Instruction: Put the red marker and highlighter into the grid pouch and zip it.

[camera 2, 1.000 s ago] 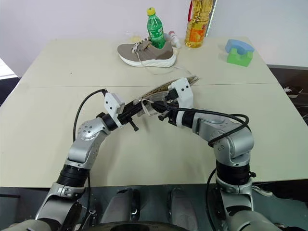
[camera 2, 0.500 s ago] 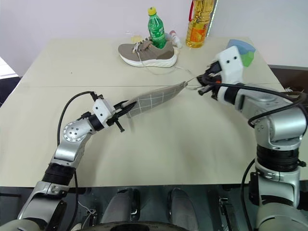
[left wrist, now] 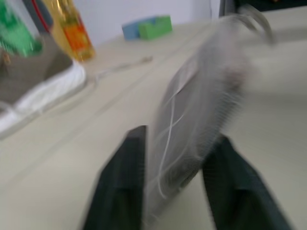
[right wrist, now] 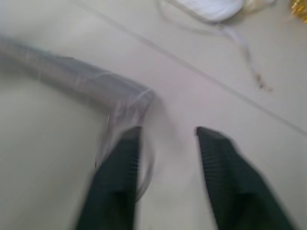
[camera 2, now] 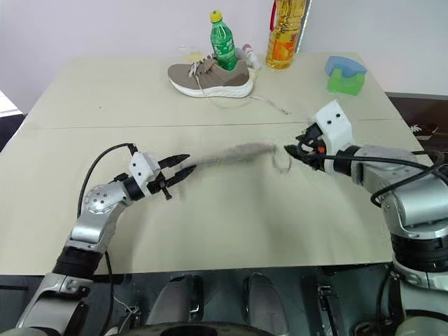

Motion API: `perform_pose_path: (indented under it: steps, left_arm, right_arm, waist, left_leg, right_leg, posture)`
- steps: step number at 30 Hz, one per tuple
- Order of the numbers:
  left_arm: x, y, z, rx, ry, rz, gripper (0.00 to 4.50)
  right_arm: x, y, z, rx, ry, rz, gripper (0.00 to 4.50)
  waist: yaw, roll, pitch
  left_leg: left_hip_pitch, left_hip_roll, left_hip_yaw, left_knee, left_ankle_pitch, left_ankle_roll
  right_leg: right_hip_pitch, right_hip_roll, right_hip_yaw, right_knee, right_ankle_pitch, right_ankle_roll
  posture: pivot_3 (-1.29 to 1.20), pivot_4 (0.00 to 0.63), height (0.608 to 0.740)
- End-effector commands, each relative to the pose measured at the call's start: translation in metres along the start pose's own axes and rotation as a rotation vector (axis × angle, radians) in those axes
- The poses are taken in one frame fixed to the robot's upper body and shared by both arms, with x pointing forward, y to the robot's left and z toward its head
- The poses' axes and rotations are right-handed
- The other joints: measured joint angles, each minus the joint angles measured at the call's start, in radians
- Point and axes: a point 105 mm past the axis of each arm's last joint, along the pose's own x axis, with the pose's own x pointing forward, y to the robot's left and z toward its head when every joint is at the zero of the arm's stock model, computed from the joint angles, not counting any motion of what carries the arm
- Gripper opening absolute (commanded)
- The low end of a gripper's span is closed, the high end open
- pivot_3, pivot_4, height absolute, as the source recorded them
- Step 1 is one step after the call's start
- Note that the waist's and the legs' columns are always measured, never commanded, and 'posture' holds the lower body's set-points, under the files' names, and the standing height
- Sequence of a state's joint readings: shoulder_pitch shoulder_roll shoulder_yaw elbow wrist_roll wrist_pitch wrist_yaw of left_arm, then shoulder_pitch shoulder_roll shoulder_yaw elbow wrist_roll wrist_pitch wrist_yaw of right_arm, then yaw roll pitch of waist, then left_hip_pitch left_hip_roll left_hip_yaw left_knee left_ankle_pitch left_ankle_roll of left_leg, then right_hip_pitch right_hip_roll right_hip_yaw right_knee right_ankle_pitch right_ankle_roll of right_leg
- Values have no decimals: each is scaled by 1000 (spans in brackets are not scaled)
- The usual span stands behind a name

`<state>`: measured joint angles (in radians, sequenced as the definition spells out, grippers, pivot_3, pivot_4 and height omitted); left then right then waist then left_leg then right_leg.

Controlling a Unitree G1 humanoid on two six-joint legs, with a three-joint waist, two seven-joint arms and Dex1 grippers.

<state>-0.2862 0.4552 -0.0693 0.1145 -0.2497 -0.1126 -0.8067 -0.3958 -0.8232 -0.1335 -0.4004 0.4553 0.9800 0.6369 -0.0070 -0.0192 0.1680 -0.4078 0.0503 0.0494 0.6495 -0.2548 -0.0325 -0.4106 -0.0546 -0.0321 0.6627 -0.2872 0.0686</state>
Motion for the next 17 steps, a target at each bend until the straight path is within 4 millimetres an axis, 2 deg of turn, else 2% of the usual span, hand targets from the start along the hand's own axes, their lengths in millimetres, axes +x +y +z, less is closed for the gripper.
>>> perform_pose_path:
  steps: [1,2,5,8,13,17]
  left_arm:
    - [-18,16,6,-39,16,58,3604]
    - [-30,22,-1,-73,51,99,4056]
    - [-57,35,-14,-132,124,203,4056]
    - [-72,44,-21,-149,170,279,4056]
    - [-88,51,-33,-176,237,373,4056]
    - [-89,47,-36,-204,245,371,4056]
  right_arm:
    - [-9,1,-2,-61,-48,1,3433]
    - [-11,-1,-10,-51,-59,-18,3433]
    - [-17,-5,-26,-10,-110,-67,3433]
    - [-25,-4,-31,23,-177,-93,3433]
    - [-39,6,-39,75,-227,-51,3433]
    - [-41,7,-46,94,-214,-52,3433]
  waist:
    - [-2,0,0]
    - [-3,0,0]
    - [-7,0,0]
    - [-5,0,0]
    - [-1,0,0]
    - [-3,0,0]
  left_leg:
    - [0,0,0,0,0,0]
    - [0,0,0,0,0,0]
    - [0,0,1,-1,0,0]
    - [1,0,1,-1,0,0]
    - [1,0,1,-1,0,0]
    - [1,0,1,-1,0,0]
  right_leg:
    - [0,0,0,0,0,0]
    - [0,0,0,0,0,0]
    - [0,0,0,0,0,0]
    - [0,0,0,0,0,0]
    - [1,-1,0,0,0,0]
    - [1,-1,0,0,0,0]
  posture:
    - [0,150,740]
    - [0,150,740]
    - [0,150,740]
    - [0,150,740]
    - [0,150,740]
    - [0,150,740]
